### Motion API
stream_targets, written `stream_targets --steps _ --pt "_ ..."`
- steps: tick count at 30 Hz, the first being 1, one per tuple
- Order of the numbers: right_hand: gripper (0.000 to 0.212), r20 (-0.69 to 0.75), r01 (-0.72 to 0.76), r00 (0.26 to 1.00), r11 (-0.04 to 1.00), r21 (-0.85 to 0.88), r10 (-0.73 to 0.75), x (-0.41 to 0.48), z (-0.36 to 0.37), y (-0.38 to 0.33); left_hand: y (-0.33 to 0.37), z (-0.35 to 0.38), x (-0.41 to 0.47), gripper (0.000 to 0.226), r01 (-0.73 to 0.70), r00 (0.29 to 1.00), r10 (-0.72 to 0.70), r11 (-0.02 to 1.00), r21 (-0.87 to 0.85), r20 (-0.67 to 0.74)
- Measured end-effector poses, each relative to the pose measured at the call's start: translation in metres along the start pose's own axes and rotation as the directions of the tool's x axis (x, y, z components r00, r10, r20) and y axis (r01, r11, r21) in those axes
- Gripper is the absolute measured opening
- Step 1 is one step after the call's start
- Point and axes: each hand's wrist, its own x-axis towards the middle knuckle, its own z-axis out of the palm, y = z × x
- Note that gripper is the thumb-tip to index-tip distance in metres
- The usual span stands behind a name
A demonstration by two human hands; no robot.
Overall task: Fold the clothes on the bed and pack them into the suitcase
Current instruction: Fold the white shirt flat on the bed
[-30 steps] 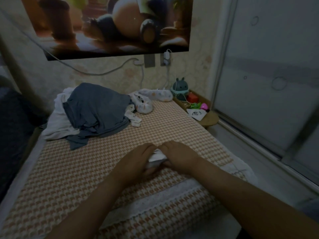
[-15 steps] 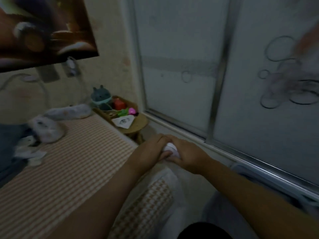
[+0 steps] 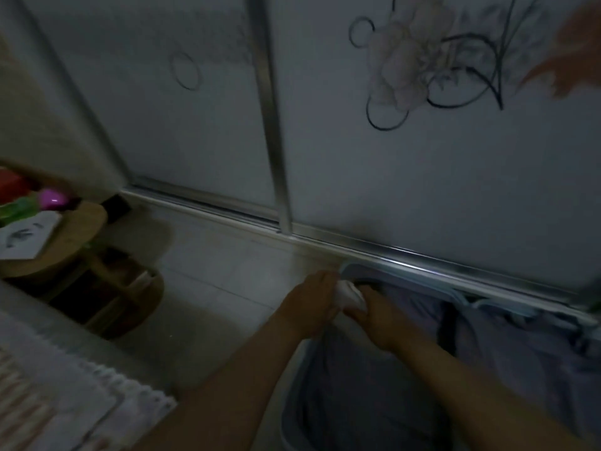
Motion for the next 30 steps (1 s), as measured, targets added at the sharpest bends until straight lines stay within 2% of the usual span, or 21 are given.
stream_targets --steps 3,7,9,12,13,15,17,18,19,21,23,26,30 --pt "0.051 -0.045 -0.141 0.989 0.99 0.009 0.141 0.015 0.021 0.045 -0.015 0.048 0.02 0.058 0.035 0.99 -0.044 0.997 0.067 0.136" --pt "0.058 -0.076 -0.402 0.892 0.859 0.316 0.446 0.042 0.062 0.088 -0.038 0.095 0.027 0.078 0.06 0.967 -0.087 0.991 0.117 0.24" --pt "0.054 -0.062 -0.47 0.835 0.766 0.438 0.547 0.059 0.08 0.097 -0.047 0.111 0.027 0.086 0.082 0.959 -0.104 0.992 0.093 0.262" --pt "0.058 -0.082 -0.499 0.795 0.724 0.477 0.602 0.075 0.099 0.101 -0.059 0.127 0.028 0.087 0.094 0.965 -0.101 0.995 0.041 0.242" --pt "0.065 -0.108 -0.494 0.788 0.728 0.475 0.606 0.076 0.104 0.101 -0.063 0.133 0.028 0.085 0.079 0.971 -0.084 0.996 0.034 0.223" --pt "0.082 -0.218 -0.429 0.81 0.803 0.413 0.545 0.072 0.112 0.103 -0.071 0.142 0.027 0.082 0.047 0.983 -0.06 0.996 0.077 0.175" --pt "0.083 -0.358 -0.307 0.855 0.922 0.234 0.376 0.066 0.117 0.107 -0.078 0.147 0.026 0.081 0.023 0.989 -0.042 0.991 0.13 0.143" --pt "0.077 -0.377 -0.231 0.892 0.968 0.095 0.25 0.062 0.121 0.112 -0.081 0.148 0.026 0.081 0.015 0.99 -0.033 0.991 0.132 0.14" --pt "0.075 -0.349 -0.159 0.927 0.987 -0.027 0.139 0.059 0.128 0.117 -0.083 0.148 0.026 0.081 0.007 0.99 -0.024 0.992 0.124 0.138" --pt "0.091 -0.214 -0.027 0.977 0.99 -0.139 -0.004 0.048 0.142 0.126 -0.087 0.147 0.026 0.083 -0.006 0.991 -0.007 0.995 0.097 0.135" --pt "0.108 -0.182 -0.052 0.983 0.99 -0.128 0.028 0.043 0.151 0.129 -0.093 0.149 0.027 0.086 -0.01 0.991 0.003 0.999 0.05 0.131" --pt "0.109 -0.195 -0.221 0.955 0.975 0.033 0.223 0.052 0.153 0.122 -0.094 0.149 0.028 0.09 0.051 0.989 -0.037 0.994 -0.097 0.142" --pt "0.109 -0.215 -0.126 0.965 0.985 0.122 0.15 0.088 0.148 0.111 -0.086 0.152 0.028 0.087 0.143 0.984 -0.107 0.952 -0.272 0.144"
